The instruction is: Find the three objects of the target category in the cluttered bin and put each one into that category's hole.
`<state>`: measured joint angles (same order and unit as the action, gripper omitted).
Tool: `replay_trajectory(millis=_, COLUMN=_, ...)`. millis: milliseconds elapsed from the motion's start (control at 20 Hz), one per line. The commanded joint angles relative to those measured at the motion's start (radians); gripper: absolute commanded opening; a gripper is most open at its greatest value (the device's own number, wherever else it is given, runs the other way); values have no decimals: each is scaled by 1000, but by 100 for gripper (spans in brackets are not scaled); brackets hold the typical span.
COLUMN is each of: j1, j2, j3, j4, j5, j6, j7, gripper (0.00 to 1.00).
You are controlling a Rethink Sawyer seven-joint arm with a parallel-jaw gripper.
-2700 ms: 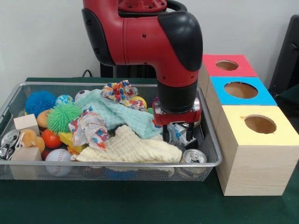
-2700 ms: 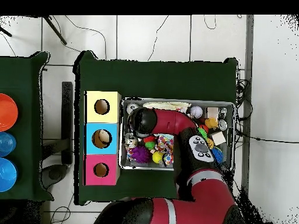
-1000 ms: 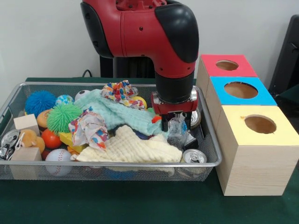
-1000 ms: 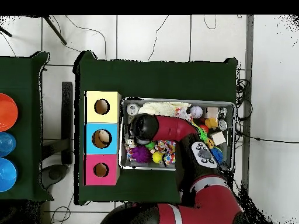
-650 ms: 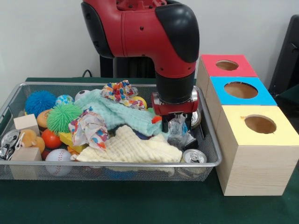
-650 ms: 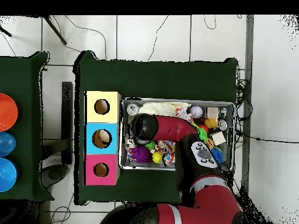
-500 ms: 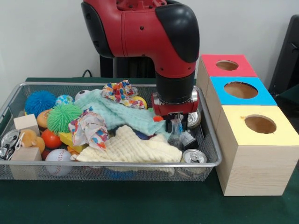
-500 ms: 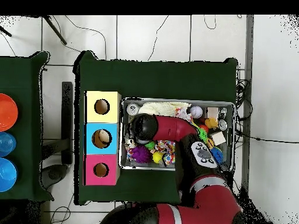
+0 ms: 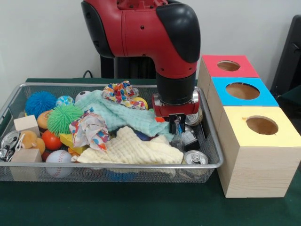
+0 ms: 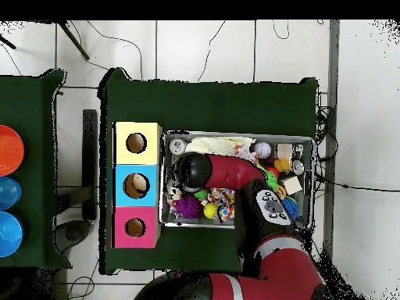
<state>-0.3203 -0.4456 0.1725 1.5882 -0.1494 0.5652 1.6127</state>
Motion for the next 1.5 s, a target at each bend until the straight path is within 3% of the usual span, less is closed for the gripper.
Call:
replay_trajectory(millis=50, j1=11, j2=32, j3=62, j4=40, j5=-22, j6=-34, j7=64, gripper=0)
replay_trajectory(millis=1100, j1=50, j2=-79, j3=9, j4=26, j5=64, j6=199, j7=141, gripper=0)
replay_trajectory(millis=1500, j1=52, j2=-116, j3=-7, j4=63, j5=96, j6=189, j7=174, gripper=0)
